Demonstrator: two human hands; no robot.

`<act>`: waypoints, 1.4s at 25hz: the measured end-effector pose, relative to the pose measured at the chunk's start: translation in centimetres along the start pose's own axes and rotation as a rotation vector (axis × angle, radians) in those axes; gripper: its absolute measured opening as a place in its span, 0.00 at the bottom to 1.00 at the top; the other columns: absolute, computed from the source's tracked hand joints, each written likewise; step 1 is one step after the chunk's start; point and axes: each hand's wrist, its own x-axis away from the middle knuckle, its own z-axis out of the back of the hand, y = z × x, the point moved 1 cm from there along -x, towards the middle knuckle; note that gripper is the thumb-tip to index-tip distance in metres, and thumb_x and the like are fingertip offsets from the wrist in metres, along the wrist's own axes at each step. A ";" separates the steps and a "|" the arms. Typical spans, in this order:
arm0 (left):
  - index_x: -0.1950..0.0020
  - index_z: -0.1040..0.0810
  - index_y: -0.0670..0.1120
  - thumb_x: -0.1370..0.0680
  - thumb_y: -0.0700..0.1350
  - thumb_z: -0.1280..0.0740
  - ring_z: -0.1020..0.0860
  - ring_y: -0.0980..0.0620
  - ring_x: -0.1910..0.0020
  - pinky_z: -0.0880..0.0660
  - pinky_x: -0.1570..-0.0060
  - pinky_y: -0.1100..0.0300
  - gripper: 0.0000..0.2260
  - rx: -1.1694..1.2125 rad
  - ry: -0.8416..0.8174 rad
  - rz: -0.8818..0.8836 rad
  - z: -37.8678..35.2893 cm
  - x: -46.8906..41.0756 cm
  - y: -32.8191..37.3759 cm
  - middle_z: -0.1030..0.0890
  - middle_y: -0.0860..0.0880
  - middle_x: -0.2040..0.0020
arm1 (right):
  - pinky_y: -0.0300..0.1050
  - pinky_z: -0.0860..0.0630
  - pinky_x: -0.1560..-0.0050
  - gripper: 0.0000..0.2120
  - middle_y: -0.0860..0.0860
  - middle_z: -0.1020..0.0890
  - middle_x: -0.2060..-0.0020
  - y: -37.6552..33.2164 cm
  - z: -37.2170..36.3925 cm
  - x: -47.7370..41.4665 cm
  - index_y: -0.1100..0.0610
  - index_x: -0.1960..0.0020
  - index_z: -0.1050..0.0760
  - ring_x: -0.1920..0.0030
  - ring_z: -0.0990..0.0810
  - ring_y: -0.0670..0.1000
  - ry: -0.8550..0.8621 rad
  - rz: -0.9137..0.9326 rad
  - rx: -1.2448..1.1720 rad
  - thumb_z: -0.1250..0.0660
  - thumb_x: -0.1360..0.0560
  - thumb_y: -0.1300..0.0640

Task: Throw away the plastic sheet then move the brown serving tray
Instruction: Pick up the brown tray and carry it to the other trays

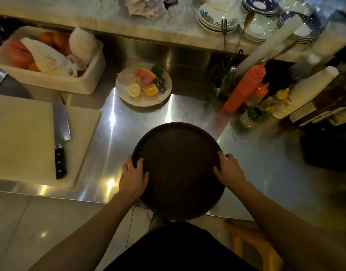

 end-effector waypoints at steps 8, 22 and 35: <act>0.28 0.36 0.48 0.22 0.50 0.35 0.38 0.34 0.30 0.26 0.40 0.44 0.24 0.073 -0.008 0.024 -0.4 -0.2 -0.7 0.41 0.38 0.27 | 0.57 0.24 0.40 0.33 0.62 0.32 0.34 0.7 -1.8 0.3 0.54 0.25 0.43 0.39 0.25 0.63 -0.093 -0.136 -0.146 0.33 0.25 0.48; 0.34 0.27 0.48 0.26 0.42 0.29 0.36 0.35 0.30 0.31 0.33 0.44 0.21 0.279 0.188 0.257 0.6 2.6 1.5 0.38 0.38 0.28 | 0.47 0.24 0.48 0.37 0.58 0.33 0.38 2.1 -1.0 -0.7 0.49 0.27 0.41 0.44 0.24 0.59 0.011 0.106 -0.281 0.27 0.31 0.53; 0.35 0.25 0.52 0.28 0.44 0.26 0.29 0.43 0.34 0.31 0.35 0.49 0.22 0.567 0.697 0.733 6.6 14.4 -1.7 0.32 0.43 0.31 | 0.51 0.29 0.38 0.35 0.57 0.32 0.32 -9.4 2.1 0.2 0.49 0.27 0.39 0.35 0.28 0.59 -0.040 0.582 -0.347 0.26 0.30 0.53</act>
